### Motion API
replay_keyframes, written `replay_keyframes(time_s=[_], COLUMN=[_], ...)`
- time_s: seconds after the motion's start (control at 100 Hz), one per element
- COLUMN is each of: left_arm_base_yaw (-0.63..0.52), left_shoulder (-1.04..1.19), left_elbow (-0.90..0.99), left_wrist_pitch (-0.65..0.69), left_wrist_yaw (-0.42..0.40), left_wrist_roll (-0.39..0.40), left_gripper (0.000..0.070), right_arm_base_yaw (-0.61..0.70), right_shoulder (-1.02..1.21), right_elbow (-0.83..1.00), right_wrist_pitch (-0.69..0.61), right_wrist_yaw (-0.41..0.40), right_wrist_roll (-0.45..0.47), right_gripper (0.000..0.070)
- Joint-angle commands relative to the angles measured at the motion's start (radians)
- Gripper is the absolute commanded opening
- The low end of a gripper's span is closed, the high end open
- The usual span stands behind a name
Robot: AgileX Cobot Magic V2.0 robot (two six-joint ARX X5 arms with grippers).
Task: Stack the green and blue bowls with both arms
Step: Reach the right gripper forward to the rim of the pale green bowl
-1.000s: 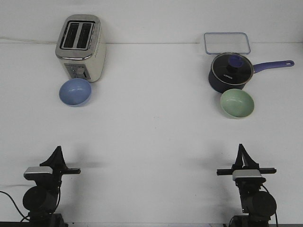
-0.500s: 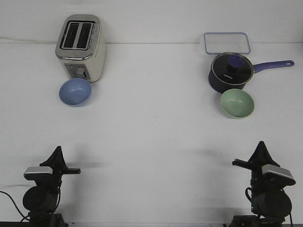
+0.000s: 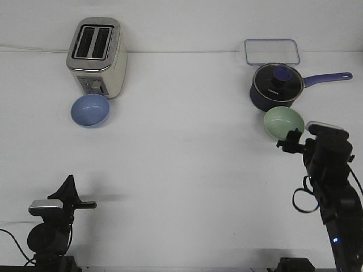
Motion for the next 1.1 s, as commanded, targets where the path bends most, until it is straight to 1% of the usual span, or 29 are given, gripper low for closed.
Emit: replay_keyframes(time_s=[0.0,0.07,0.21,0.28,0.32,0.45,0.57,0.7,0.81,0.94,0.97,1.0,1.03,1.09], left_arm_base_yaw=[0.001,0.001,0.001,0.001,0.001,0.001,0.001,0.001,0.001,0.001,0.001,0.001,0.001,0.001], left_shoulder=[-0.002,-0.002,-0.002,-0.002,-0.002,-0.002,-0.002,-0.002,-0.002,-0.002,-0.002,-0.002,-0.002,-0.002], left_elbow=[-0.019,-0.019,-0.019,-0.019,-0.019,-0.019,-0.019,-0.019,-0.019,-0.019,-0.019,-0.019,-0.019,-0.019], left_wrist_pitch=[0.015,0.015,0.015,0.015,0.015,0.015,0.015,0.015,0.015,0.016,0.016,0.016,0.016,0.016], left_wrist_yaw=[0.000,0.000,0.000,0.000,0.000,0.000,0.000,0.000,0.000,0.000,0.000,0.000,0.000,0.000], left_wrist_roll=[-0.002,-0.002,-0.002,-0.002,-0.002,-0.002,-0.002,-0.002,-0.002,-0.002,-0.002,-0.002,-0.002,-0.002], left_gripper=[0.0014,0.0014,0.0014,0.0014,0.0014,0.0014,0.0014,0.0014,0.0014,0.0014,0.0014,0.0014,0.0014,0.0014], right_arm_base_yaw=[-0.018,-0.057,-0.152,-0.183,-0.197,-0.229,-0.240,-0.245,-0.248,-0.250,-0.250,-0.250,-0.250,-0.250], right_shoulder=[0.087,0.188,0.406,0.509,0.565,0.713,0.815,0.890,0.938,0.977,0.983,0.989,0.992,0.992], right_elbow=[0.060,0.118,0.249,0.315,0.351,0.443,0.500,0.526,0.528,0.528,0.528,0.528,0.528,0.528], right_wrist_pitch=[-0.001,-0.013,-0.087,-0.121,-0.136,-0.160,-0.169,-0.160,-0.153,-0.153,-0.153,-0.153,-0.153,-0.156], right_wrist_yaw=[-0.025,-0.061,-0.181,-0.211,-0.227,-0.253,-0.254,-0.279,-0.285,-0.336,-0.338,-0.346,-0.352,-0.362], right_wrist_roll=[-0.021,-0.019,0.000,-0.001,-0.002,-0.010,-0.017,-0.030,-0.034,-0.039,-0.039,-0.042,-0.046,-0.047], right_gripper=[0.0532,0.0532,0.0532,0.0568,0.0576,0.0576,0.0576,0.0575,0.0575,0.0569,0.0541,0.0484,0.0401,0.0210])
